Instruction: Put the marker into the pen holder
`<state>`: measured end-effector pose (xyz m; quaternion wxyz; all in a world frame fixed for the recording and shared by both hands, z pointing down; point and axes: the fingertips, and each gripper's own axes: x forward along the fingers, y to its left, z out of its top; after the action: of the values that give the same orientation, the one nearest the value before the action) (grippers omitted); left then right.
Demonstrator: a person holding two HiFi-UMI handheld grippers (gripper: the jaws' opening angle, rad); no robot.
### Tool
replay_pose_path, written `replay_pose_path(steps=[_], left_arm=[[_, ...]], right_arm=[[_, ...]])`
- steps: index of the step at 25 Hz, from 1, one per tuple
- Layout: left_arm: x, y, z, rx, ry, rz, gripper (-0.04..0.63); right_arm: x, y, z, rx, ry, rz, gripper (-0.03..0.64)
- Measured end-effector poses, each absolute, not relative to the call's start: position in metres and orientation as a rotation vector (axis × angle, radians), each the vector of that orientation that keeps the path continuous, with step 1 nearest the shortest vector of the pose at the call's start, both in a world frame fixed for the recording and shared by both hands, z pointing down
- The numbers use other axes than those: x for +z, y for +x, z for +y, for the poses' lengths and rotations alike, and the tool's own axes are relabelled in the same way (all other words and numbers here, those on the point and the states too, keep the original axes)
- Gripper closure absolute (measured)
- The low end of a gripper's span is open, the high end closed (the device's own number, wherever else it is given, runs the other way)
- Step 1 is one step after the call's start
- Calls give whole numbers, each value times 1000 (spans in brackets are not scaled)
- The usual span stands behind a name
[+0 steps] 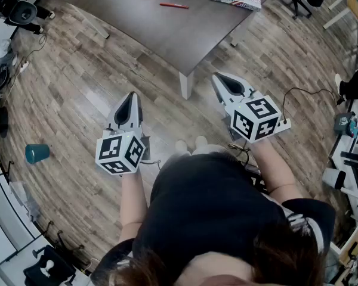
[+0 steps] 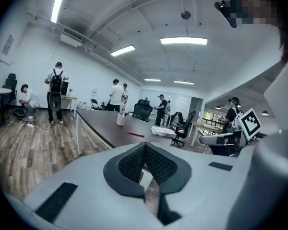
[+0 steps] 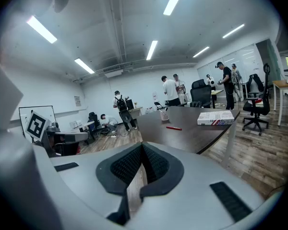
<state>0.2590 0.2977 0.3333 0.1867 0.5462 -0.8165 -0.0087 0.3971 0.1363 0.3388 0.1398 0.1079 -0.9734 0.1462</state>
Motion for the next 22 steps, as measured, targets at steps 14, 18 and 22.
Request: replay_pose_path(steps=[14,18,22], left_arm=[[342,267,273,-25,1523,-2290,568],[342,269,271,-17,1508,-2307,568],[345,275,269,3,1511,-2313,568]], right_arm=[[352,388,113,444,171,-2806,598],[357,384,114,398,94,-2803,598],[364,373,115,368,30,-2795,598]])
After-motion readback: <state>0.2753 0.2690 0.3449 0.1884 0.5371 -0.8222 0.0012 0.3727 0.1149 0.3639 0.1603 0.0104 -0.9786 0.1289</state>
